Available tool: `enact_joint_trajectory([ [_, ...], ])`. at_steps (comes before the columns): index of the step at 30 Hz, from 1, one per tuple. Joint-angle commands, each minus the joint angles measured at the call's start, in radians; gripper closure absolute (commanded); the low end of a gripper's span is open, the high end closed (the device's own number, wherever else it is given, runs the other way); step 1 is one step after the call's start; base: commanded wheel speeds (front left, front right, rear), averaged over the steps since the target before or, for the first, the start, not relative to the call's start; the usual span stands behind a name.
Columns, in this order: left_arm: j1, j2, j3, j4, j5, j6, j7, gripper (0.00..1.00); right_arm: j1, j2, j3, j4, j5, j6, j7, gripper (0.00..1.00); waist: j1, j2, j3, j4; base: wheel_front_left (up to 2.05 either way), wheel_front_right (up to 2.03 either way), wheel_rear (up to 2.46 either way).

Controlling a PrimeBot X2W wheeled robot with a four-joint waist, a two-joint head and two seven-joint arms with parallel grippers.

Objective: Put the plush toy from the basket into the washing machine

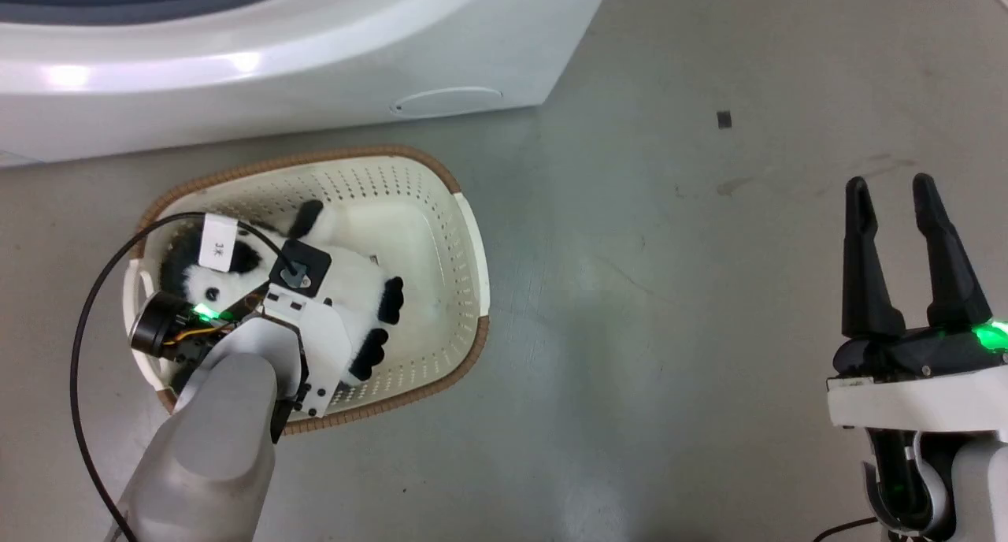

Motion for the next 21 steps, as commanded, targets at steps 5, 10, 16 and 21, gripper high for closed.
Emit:
enact_joint_trajectory([
  [5, -0.092, 0.021, -0.020, 0.089, -0.023, -0.003, 0.029, 0.00, -0.046, 0.000, -0.010, -0.028, 0.035, -0.001, -0.021, 0.00, -0.0002, 0.0000, 0.095, -0.017, 0.00, 0.00, 0.00],
  [10, -0.134, 0.030, -0.034, 0.141, -0.034, 0.001, 0.044, 0.00, -0.063, 0.000, -0.014, -0.039, 0.054, -0.001, -0.031, 0.00, -0.0002, 0.0000, 0.141, -0.027, 0.00, 0.00, 0.00],
  [16, -0.188, 0.037, -0.055, 0.202, -0.043, 0.014, 0.046, 0.00, -0.080, 0.000, -0.014, -0.054, 0.079, -0.001, -0.043, 0.00, -0.0002, 0.0000, 0.194, -0.038, 0.00, 0.00, 0.00],
  [21, -0.234, 0.044, -0.075, 0.253, -0.049, 0.019, 0.044, 0.00, -0.098, 0.000, -0.015, -0.069, 0.100, -0.001, -0.054, 0.00, -0.0002, 0.0000, 0.240, -0.050, 0.00, 0.00, 0.00],
])
